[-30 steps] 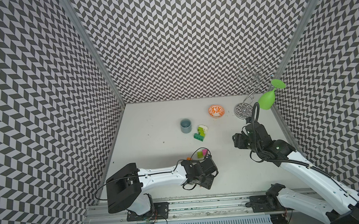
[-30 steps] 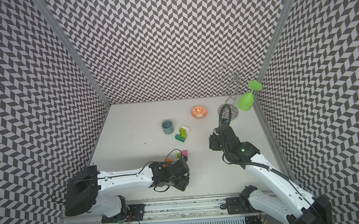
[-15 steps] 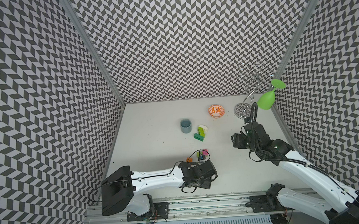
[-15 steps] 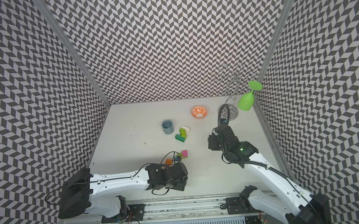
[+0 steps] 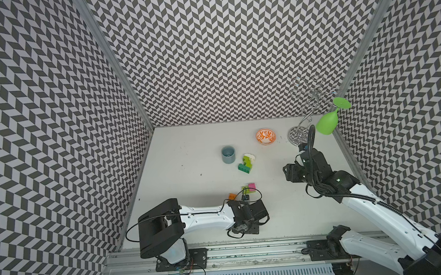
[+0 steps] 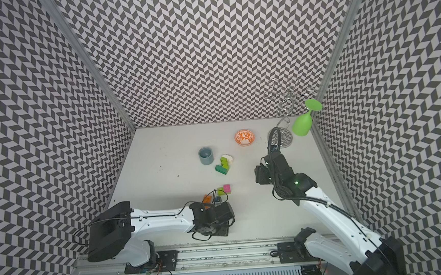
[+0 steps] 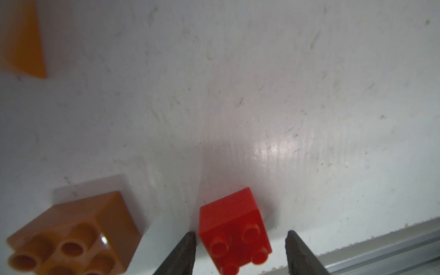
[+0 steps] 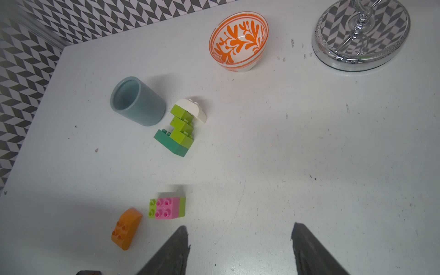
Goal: Assemble the letter s with lego
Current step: Pick up the lego brick from the center of the board, then place the lego brick at the center of the board.
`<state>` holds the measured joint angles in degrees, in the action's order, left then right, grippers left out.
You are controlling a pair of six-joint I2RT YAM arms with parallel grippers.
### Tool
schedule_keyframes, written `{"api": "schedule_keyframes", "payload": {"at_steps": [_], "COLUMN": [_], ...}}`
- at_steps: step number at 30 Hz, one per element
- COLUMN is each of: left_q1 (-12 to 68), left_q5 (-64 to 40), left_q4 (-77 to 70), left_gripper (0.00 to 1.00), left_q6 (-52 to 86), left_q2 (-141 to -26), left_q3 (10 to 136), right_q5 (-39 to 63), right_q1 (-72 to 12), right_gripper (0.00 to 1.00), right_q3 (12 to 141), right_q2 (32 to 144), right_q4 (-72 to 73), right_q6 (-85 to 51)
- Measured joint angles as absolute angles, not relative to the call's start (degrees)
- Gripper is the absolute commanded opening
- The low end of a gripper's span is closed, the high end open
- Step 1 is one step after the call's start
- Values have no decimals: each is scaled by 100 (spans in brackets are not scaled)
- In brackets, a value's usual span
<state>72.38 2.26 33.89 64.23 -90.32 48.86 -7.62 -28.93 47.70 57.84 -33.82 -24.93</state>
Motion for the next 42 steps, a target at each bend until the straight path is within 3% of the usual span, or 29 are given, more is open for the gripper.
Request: {"api": "schedule_keyframes", "payload": {"at_steps": [3, 10, 17, 30, 42], "left_q1": [7238, 7194, 7006, 6141, 5671], "left_q5": [224, 329, 556, 792, 458], "left_q4": [3406, 3551, 3920, 3953, 3691], "left_gripper": [49, 22, 10, 11, 18], "left_q6": [6440, 6204, 4893, 3, -2025], "left_q2": [-9043, -9122, -9332, -9159, -9955], "left_q3": [4886, 4995, 5612, 5981, 6010], "right_q5": [-696, -596, -550, -563, -552], "right_q1": [-2871, -2862, -2862, -2814, -2740], "right_gripper": [69, 68, 67, 67, 67], "right_q3": [4737, 4665, 4663, 4624, 4578], "right_q2": [5784, 5789, 5789, 5780, 5778], "right_q4": [-3334, -3269, -3251, -3251, -3251], "right_q6": [-2484, -2482, -2467, -2355, -2285]}}
